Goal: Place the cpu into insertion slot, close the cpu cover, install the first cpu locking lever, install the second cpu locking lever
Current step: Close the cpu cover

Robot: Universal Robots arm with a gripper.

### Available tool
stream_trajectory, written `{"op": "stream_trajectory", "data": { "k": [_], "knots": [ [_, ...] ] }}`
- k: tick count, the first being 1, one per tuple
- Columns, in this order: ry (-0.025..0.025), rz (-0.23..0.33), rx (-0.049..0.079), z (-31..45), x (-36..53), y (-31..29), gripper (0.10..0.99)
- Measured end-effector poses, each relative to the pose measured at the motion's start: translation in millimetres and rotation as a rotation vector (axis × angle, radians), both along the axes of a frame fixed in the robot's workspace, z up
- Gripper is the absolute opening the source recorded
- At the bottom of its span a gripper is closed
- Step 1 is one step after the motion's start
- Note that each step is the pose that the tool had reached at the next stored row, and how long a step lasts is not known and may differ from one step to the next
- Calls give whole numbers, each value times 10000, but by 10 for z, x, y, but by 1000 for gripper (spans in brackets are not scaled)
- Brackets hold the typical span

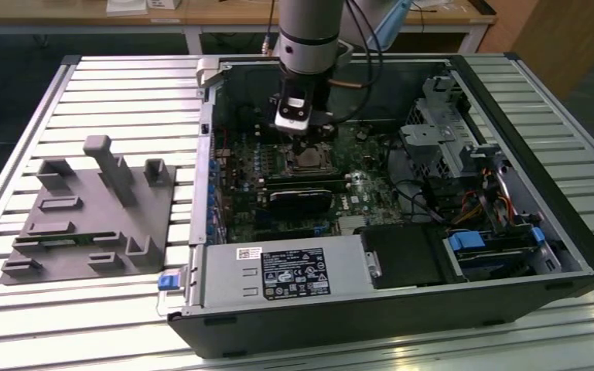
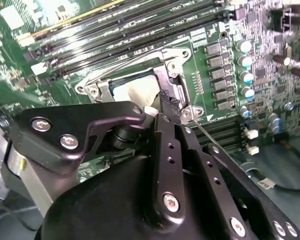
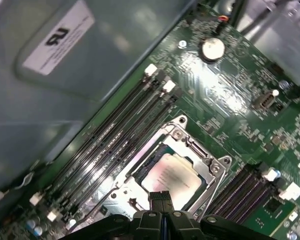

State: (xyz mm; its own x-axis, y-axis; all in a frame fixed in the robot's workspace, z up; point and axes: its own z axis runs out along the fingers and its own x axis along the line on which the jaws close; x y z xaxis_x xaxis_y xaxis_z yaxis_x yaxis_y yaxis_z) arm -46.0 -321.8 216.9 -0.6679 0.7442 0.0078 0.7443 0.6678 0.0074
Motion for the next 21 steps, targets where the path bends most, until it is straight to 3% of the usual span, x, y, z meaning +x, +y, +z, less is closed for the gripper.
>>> {"op": "stream_trajectory", "data": {
  "k": [21],
  "knots": [
    [0,3419,0,-1,0,0,106]
  ]
}}
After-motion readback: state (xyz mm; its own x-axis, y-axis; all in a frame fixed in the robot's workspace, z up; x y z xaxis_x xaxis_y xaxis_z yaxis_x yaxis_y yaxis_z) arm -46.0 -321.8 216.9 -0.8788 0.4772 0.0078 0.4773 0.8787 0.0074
